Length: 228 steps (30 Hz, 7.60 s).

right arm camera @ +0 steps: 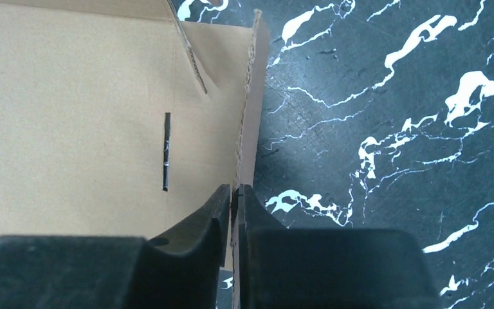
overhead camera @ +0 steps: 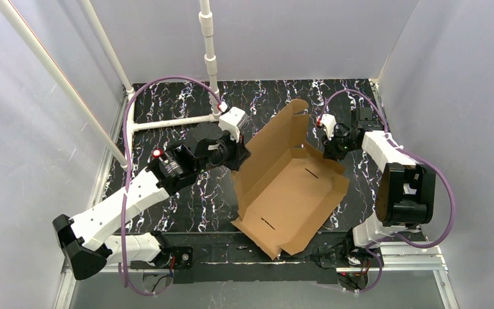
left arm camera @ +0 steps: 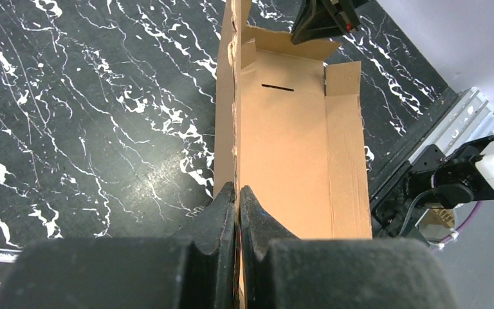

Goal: Fold the paper box

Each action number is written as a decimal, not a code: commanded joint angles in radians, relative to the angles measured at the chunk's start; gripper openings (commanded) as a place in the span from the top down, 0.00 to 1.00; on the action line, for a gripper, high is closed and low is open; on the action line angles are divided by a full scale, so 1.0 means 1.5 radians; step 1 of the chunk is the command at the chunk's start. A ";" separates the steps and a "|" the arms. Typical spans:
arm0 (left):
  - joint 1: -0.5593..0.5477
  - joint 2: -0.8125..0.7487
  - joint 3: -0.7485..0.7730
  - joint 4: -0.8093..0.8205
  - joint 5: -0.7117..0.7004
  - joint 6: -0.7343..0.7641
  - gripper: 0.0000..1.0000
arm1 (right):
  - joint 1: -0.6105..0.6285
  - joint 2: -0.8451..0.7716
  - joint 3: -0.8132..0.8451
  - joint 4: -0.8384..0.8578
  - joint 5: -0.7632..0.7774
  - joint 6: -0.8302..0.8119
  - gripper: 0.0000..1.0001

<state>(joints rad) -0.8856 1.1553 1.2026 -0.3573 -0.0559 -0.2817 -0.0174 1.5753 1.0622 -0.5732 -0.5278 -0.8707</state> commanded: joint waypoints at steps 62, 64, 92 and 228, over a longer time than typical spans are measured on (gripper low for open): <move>0.139 0.146 0.355 -0.147 0.163 0.077 1.00 | 0.066 -0.215 -0.160 0.398 -0.119 0.200 0.99; 0.139 0.168 0.387 -0.167 0.187 0.096 1.00 | 0.081 -0.211 -0.143 0.406 -0.075 0.202 0.99; 0.137 0.191 0.421 -0.073 0.280 0.377 1.00 | 0.161 -0.126 -0.398 1.119 0.135 0.436 0.99; -0.018 0.074 0.258 -0.027 0.006 0.421 1.00 | 0.103 -0.114 -0.397 1.085 0.033 0.317 0.99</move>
<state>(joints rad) -0.9119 1.2720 1.4994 -0.3603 -0.0311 0.2745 0.0856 1.4052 0.5026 0.8993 -0.5556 -0.4034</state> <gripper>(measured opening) 0.013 0.030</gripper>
